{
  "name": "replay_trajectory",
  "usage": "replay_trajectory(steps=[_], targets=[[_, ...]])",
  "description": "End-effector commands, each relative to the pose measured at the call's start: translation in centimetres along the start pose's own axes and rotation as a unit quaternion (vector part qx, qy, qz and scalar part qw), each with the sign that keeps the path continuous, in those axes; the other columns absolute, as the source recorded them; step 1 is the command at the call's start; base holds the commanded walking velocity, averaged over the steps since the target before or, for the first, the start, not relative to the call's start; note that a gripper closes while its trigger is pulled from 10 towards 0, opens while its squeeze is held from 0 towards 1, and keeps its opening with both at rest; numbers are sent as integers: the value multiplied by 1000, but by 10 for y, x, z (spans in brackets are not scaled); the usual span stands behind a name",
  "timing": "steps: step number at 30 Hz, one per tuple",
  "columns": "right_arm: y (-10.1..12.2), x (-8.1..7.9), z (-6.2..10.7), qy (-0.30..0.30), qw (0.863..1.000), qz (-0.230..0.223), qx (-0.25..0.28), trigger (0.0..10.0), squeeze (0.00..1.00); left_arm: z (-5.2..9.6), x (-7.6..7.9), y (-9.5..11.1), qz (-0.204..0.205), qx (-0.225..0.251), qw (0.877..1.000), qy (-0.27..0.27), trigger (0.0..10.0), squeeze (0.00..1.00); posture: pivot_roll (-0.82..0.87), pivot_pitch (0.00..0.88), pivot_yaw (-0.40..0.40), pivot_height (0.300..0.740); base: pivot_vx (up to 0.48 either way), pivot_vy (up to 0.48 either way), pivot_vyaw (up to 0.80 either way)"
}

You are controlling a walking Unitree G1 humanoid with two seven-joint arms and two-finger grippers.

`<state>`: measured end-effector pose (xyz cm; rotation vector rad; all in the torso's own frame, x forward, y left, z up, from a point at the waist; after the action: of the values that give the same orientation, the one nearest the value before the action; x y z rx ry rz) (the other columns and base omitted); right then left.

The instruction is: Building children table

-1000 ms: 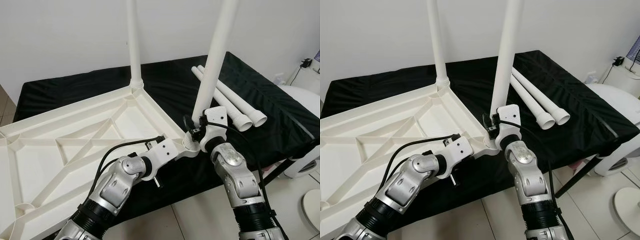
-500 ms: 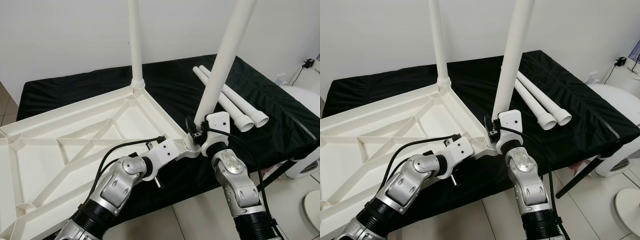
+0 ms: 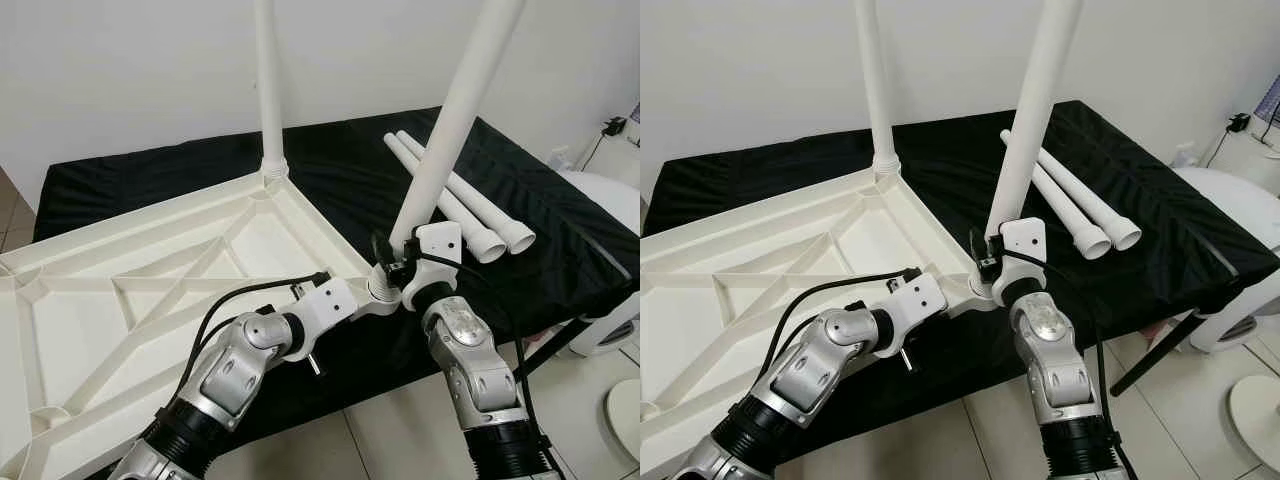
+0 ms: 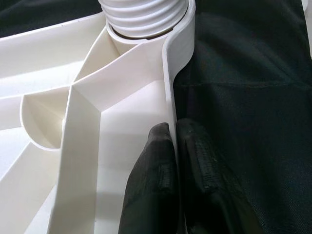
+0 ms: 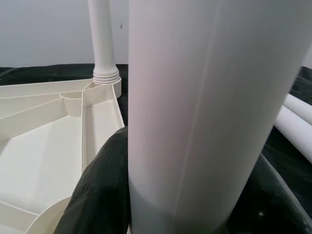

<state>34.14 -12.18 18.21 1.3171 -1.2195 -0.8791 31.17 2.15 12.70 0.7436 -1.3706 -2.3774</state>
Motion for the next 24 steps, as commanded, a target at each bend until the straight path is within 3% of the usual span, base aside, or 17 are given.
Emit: replay_trajectory(steps=[1,24], targets=[[-39,9,8,-27,996,-6,-89,10000,0,2,-4,-2,-10,-6,1000,18,10000,0,-117,97,31,740,0,0,0],[-35,-1,15,-59,996,-9,-73,10000,0,3,-4,-2,-8,-6,1000,18,10000,0,-115,101,33,740,0,0,0]])
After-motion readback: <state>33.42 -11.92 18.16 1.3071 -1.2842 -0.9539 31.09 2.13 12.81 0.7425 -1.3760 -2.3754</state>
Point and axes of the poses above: a point about 5 cm out from each wrist's last joint towards the gripper, its own z axis pointing back from the gripper into the wrist, its own y axis along the axis of the wrist's last joint, x = y × z, the point moved 3 cm from there along -z, pointing out of the wrist towards the gripper, and after that the axes turned 5 degrees about z, right-handed, at the moved point
